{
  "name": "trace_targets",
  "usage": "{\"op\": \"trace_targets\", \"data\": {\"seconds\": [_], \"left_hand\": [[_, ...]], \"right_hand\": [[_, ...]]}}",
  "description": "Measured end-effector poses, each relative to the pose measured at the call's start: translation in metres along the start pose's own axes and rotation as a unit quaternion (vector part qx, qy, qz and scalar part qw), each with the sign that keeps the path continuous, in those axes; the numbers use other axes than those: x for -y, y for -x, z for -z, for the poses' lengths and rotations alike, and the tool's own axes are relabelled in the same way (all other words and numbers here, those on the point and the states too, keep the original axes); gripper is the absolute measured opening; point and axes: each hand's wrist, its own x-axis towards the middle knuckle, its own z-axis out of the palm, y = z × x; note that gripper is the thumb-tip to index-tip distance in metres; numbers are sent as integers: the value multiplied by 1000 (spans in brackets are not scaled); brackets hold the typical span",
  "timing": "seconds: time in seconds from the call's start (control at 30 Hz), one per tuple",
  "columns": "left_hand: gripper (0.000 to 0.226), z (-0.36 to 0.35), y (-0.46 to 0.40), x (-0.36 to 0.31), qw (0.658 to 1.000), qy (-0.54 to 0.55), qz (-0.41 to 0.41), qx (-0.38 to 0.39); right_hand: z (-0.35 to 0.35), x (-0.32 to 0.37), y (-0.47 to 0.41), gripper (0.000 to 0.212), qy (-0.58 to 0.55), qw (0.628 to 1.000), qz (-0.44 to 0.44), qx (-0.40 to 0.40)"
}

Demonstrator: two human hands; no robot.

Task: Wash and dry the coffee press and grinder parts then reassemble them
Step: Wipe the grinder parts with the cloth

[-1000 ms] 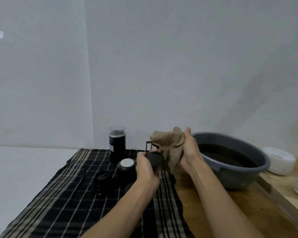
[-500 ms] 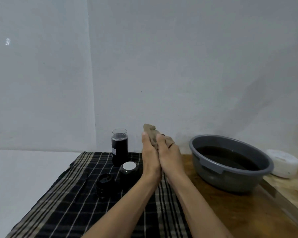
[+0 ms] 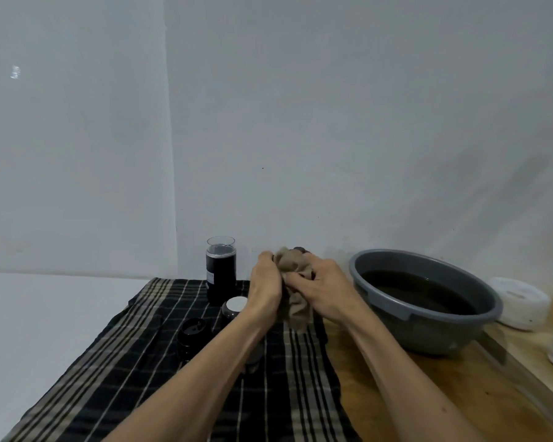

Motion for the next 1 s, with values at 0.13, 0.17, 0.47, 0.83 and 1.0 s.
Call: {"op": "trace_targets", "data": {"seconds": [0.13,0.17,0.47,0.83,1.0], "left_hand": [[49,4,-2,10,998,-56,6,4],[50,2,-2,11,999,-49,8,15],[49,8,-4,20,996,-79,8,43],[53,16,-7,58,828,-526,-116,157],[56,7,-13,93,658,-711,-123,214]], "right_hand": [[5,-1,-18,26,240,971,6,18],[1,2,-20,25,222,974,24,-27],[-12,-6,-14,21,183,982,13,-46],[28,-30,-8,39,-451,856,-199,-154],[26,-33,4,33,-592,762,-176,-194]]}}
